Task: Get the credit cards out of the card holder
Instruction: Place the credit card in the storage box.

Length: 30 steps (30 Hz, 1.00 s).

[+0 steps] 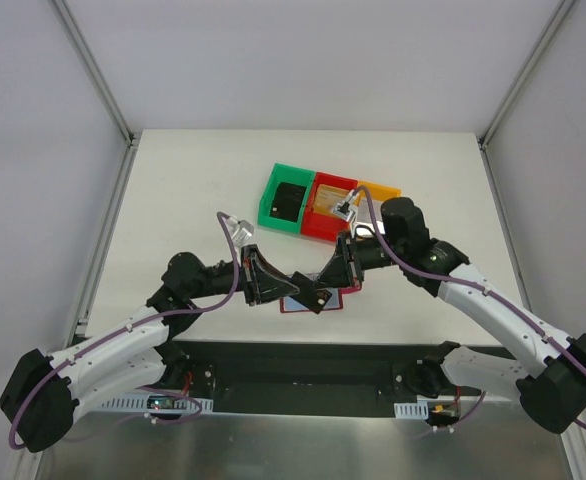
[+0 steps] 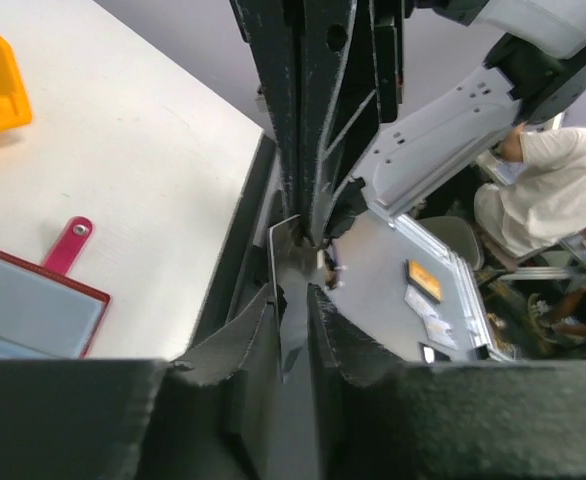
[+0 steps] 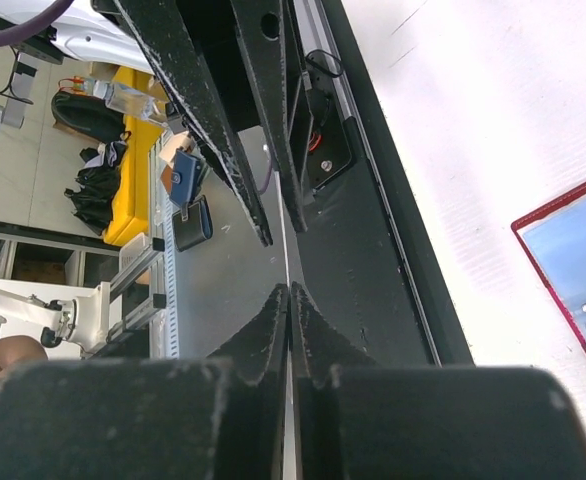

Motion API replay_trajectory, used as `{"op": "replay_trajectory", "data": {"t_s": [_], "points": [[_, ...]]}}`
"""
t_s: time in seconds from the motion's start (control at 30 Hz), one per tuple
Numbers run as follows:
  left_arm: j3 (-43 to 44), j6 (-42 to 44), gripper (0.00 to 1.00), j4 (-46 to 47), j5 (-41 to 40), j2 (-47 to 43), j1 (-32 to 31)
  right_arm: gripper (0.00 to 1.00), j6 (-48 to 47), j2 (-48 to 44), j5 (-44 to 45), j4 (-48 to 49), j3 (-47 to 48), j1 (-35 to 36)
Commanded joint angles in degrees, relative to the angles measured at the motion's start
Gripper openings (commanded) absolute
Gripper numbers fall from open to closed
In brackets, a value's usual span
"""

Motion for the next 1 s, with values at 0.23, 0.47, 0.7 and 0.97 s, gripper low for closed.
{"op": "replay_trajectory", "data": {"t_s": [0.23, 0.47, 0.7, 0.97], "points": [[2.91, 9.03, 0.76, -24.16, -26.19, -17.28, 1.93, 0.0, -0.09, 1.21, 8.91, -3.31, 6.42, -3.8], [8.09, 9.31, 0.78, -44.56, -51.47, -25.67, 2.1, 0.01, -7.38, 13.86, 28.49, -15.71, 23.11, -4.78], [6.52, 5.7, 0.74, -49.51, -52.17, -28.21, 2.1, 0.01, -10.78, 21.34, 46.71, -15.63, 32.27, -3.81], [5.37, 5.17, 0.74, -51.27, -51.83, -29.8, 2.1, 0.01, -37.44, 29.59, 40.87, -12.87, 36.28, -1.43]]}}
